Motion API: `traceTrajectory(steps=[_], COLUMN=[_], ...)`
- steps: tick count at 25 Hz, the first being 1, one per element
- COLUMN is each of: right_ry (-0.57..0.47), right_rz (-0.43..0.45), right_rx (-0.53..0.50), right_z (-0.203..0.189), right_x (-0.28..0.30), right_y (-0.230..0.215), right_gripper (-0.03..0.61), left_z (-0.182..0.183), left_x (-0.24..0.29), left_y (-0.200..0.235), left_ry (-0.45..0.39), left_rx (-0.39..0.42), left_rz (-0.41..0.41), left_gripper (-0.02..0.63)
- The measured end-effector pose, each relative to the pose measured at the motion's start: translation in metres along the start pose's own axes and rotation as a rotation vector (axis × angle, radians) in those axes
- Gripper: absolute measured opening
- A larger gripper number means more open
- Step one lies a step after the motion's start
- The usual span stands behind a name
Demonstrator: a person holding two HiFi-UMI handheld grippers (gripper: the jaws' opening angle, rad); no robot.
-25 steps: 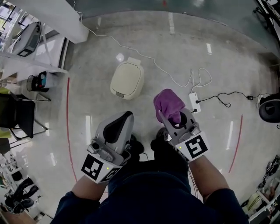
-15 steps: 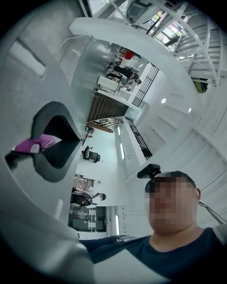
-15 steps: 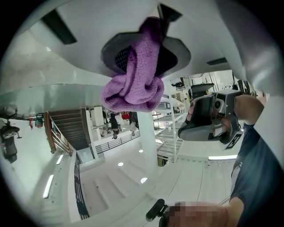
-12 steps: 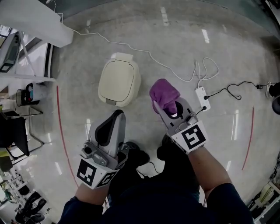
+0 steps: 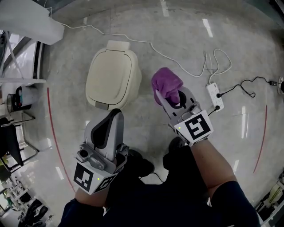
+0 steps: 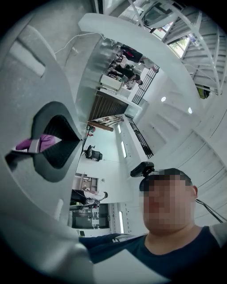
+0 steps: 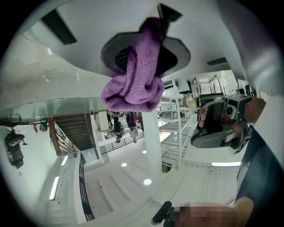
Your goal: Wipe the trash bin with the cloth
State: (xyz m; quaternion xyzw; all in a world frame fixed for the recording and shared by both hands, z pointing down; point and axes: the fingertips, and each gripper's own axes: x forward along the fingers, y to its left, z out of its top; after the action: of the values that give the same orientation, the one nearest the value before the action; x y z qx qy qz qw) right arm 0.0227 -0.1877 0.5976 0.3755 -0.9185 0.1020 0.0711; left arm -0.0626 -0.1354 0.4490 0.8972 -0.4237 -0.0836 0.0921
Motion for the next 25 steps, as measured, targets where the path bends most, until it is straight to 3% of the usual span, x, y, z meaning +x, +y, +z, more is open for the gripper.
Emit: traceTrajectory(steps=[8, 17, 25], right_ry=[0.06, 0.1, 0.135], right_rz=[0.025, 0.055, 0.109], right_rx=[-0.072, -0.178, -0.207], right_z=[-0.073, -0.118, -0.161], right_x=[0.054, 0.121, 0.157], right_y=[-0.033, -0.054, -0.054], right_gripper=[0.069, 0.069, 0.069], left_z=[-0.048, -0.064, -0.073], left_x=[-0.001, -0.005, -0.011], left_y=[0.018, 0.034, 0.046], left_ry=[-0.041, -0.082, -0.092], left_rx=[0.041, 0.062, 0.082], left_rz=[-0.019, -0.006, 0.009], left_gripper=[-0.002, -0.002, -0.002])
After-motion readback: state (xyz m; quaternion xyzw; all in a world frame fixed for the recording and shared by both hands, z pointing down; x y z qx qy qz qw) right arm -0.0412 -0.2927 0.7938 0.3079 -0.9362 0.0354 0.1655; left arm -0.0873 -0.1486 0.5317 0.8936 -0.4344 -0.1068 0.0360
